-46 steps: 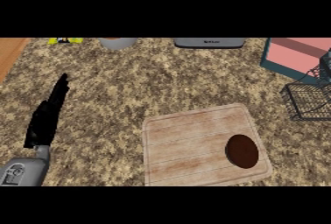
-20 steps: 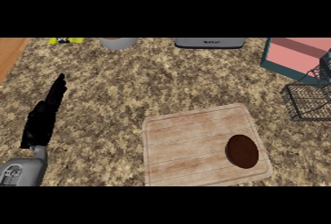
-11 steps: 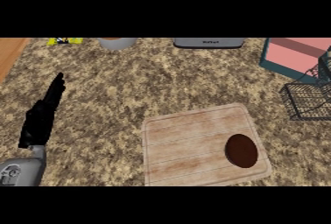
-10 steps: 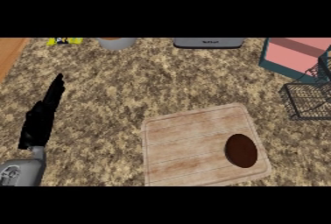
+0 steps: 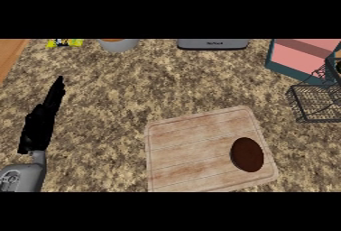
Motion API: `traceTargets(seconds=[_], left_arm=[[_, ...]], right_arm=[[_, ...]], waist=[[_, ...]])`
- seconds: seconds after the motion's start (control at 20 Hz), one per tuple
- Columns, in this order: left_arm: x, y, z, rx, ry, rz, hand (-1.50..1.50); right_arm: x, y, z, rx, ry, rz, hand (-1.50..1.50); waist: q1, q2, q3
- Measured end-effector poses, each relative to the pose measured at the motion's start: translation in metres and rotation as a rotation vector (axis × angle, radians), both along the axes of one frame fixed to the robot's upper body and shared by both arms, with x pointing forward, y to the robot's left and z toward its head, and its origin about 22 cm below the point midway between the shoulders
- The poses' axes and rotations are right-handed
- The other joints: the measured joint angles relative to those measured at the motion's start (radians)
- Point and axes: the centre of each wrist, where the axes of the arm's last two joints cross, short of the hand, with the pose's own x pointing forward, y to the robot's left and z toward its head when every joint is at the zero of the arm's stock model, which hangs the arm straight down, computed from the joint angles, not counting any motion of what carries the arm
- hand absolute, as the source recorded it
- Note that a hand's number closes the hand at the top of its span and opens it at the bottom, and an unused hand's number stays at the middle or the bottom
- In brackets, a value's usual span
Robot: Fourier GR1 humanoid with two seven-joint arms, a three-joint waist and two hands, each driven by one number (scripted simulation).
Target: Pick the squash from the cutting board and place it in the tiered basket
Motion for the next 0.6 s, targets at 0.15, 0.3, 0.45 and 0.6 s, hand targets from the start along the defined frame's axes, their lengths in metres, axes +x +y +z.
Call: traceTargets(seconds=[0.15, 0.3, 0.45, 0.6], left_arm=[[-0.002, 0.0, 0.0, 0.0, -0.003, 0.002, 0.0], [-0.001, 0.002, -0.002, -0.003, -0.006, 0.001, 0.0], [0.001, -0.004, -0.004, 0.002, -0.008, 0.0, 0.0], [-0.001, -0.001, -0.003, 0.003, -0.004, 0.0, 0.0]], right_arm=[[-0.028, -0.027, 0.01, 0.072, 0.022, -0.034, -1.5], [-0.058, -0.051, 0.011, 0.115, 0.046, -0.046, -1.5], [-0.09, -0.073, 0.006, 0.153, 0.047, -0.047, -1.5], [-0.121, -0.089, 0.001, 0.185, 0.023, -0.035, -1.5]], waist=[[0.0, 0.0, 0.0], [0.001, 0.002, 0.001], [-0.001, 0.004, 0.002], [-0.001, 0.004, 0.004]])
